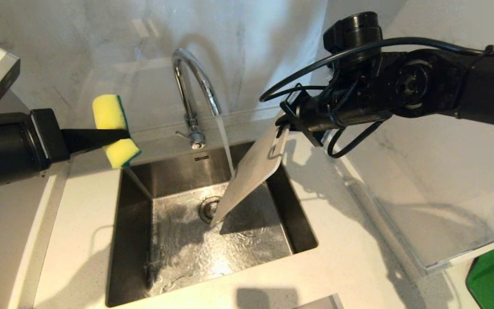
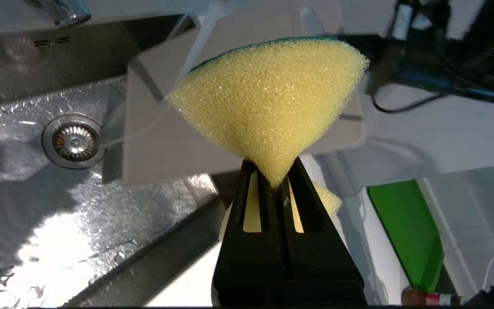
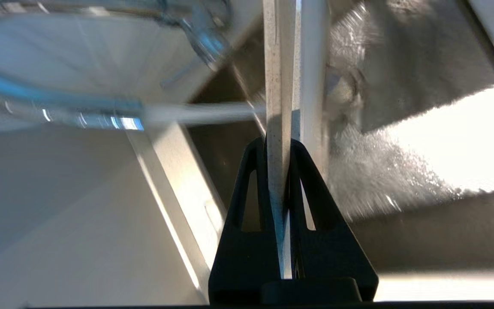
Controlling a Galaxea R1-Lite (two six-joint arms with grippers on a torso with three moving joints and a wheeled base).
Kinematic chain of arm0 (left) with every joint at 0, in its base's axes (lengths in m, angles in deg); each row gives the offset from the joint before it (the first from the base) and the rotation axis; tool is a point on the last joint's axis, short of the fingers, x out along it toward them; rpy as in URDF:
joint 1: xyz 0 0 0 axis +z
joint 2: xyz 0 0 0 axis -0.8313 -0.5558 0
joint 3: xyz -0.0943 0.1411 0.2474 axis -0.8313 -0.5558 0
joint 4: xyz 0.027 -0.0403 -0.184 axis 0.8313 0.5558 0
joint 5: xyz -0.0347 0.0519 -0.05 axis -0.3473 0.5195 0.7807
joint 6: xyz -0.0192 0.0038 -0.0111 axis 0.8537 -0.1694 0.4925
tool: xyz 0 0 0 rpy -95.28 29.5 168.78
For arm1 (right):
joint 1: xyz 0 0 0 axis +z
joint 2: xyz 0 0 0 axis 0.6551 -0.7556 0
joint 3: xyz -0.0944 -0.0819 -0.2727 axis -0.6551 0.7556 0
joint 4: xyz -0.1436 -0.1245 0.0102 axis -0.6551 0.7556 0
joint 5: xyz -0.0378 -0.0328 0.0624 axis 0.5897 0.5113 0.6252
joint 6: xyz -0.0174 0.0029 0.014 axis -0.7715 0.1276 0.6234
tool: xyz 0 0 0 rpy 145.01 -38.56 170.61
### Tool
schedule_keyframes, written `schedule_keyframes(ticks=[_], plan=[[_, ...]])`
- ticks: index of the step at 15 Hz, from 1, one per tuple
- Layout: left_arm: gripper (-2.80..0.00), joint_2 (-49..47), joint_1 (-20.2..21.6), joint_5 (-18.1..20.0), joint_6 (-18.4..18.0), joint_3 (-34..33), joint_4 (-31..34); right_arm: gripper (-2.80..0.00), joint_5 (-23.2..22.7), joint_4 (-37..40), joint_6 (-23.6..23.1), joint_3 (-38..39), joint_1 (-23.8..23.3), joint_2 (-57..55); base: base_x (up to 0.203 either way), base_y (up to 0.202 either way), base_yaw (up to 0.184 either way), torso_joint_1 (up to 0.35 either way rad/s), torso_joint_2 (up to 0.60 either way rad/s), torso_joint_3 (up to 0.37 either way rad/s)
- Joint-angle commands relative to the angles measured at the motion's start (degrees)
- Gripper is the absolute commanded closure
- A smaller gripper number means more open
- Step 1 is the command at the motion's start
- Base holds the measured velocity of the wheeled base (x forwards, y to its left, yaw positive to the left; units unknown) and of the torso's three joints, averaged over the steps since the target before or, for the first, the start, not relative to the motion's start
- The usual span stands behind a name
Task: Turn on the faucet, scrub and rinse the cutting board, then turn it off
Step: Scrub the cutting board underwater
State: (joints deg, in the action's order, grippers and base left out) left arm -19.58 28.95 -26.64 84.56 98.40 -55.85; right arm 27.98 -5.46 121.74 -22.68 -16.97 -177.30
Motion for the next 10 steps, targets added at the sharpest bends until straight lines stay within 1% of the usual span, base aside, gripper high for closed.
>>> schedule_keyframes(ticks=[1, 2, 5, 10], plan=[[0.00, 1.44, -0.03, 0.08, 0.20, -1.50, 0.21, 0.00, -0.13, -4.72, 2.01, -1.01, 0.17, -3.23, 0.000, 0.000, 0.000, 0.000, 0.00, 0.000], [0.00, 1.66, -0.04, 0.08, 0.26, -1.88, 0.28, 0.00, -0.13, -6.64, 4.24, -1.02, 0.21, -3.29, 0.000, 0.000, 0.000, 0.000, 0.00, 0.000], [0.00, 1.86, -0.04, 0.08, 0.55, -2.10, 0.29, 0.00, -0.04, -8.06, 7.77, -1.02, 0.13, -3.23, 0.000, 0.000, 0.000, 0.000, 0.00, 0.000], [0.00, 2.89, -0.05, 0.08, 0.64, -2.78, 0.29, 0.00, 0.16, -7.37, 7.91, -0.93, 0.04, -2.69, 0.000, 0.000, 0.000, 0.000, 0.00, 0.000]])
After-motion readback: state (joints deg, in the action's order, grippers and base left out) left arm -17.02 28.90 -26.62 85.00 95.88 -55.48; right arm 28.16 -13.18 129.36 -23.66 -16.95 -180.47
